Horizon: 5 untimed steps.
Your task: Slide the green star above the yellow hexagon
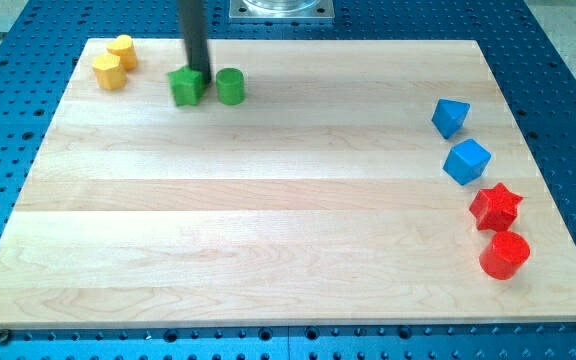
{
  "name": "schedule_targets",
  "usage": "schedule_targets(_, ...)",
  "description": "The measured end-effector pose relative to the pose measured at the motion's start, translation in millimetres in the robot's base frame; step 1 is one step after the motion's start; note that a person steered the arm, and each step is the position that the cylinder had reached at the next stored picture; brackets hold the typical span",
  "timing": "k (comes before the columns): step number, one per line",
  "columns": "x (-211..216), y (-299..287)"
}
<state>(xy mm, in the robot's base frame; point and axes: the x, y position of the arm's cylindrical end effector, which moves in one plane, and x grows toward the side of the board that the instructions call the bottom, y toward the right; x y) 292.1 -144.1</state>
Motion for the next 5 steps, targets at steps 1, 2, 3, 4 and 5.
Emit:
schedule_targets(1,33.9,2.9)
schedule_targets(2,49.5,37.3)
schedule_targets(3,68.2,-30.4)
schedule_targets(4,72.6,-58.2)
schedule_targets(5,106.5,-53.1)
